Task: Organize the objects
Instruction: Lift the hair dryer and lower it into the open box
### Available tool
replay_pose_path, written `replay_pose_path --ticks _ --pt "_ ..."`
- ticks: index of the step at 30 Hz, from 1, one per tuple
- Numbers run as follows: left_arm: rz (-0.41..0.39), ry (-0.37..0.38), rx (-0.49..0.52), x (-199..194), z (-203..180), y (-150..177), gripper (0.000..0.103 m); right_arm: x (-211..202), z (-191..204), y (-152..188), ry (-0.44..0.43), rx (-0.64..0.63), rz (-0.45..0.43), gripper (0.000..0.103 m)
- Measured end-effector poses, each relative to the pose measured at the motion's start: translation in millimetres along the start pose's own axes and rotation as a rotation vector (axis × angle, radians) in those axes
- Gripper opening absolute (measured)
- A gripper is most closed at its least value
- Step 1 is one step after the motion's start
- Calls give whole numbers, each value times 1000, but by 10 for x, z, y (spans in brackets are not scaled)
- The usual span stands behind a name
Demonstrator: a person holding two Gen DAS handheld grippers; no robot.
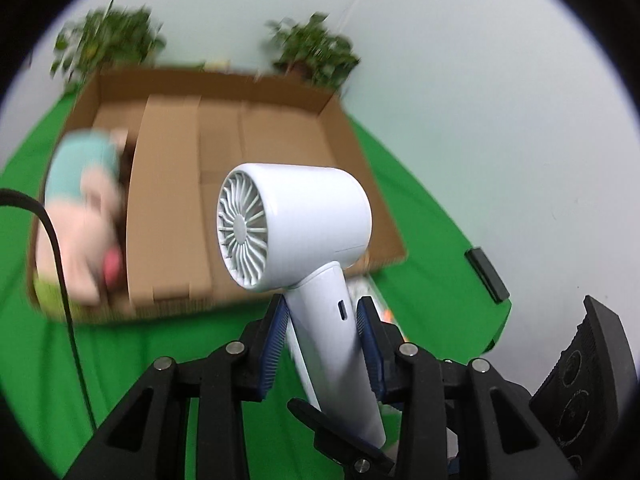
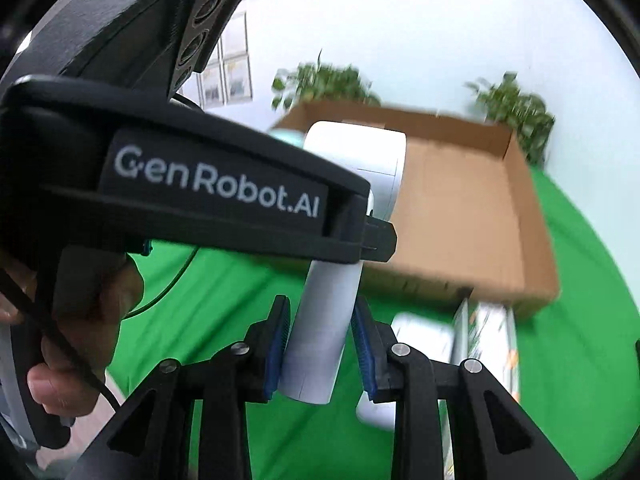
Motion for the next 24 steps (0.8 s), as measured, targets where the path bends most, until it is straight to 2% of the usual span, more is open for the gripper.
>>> replay_pose_path --ticks 5,8,12,16,20,21,22,24 --pt "-38 -6 88 2 -100 -609 34 -25 -283 -549 22 21 -82 29" --pt "-16 18 96 156 -45 -955 35 103 -486 -828 22 44 -81 29" --pt "23 14 89 372 53 -1218 35 363 -728 -1052 -1 82 -56 29" --pt "71 -2 64 648 230 -1243 36 607 -901 -1030 -32 112 -6 29" --pt "143 -29 30 994 431 -1139 36 1172 -886 -1033 -70 148 50 29" --pt "158 -34 23 1060 461 -1092 36 1276 -914 -976 -82 164 66 29" --pt "179 -41 12 1142 508 -1049 36 1611 -746 -971 -91 176 80 29" --pt "225 -60 -9 1312 590 -940 36 1652 -844 -750 -110 206 103 29"
Point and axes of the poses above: each gripper's, at about its wrist camera, not at the fingertips, and x roughly the way its jaws point, z to its left, y to its underside, the point moved 9 cm from there along x, roughly the way its jaws point, and after that the axes turned 5 degrees about -y, right-handed, at the moved point
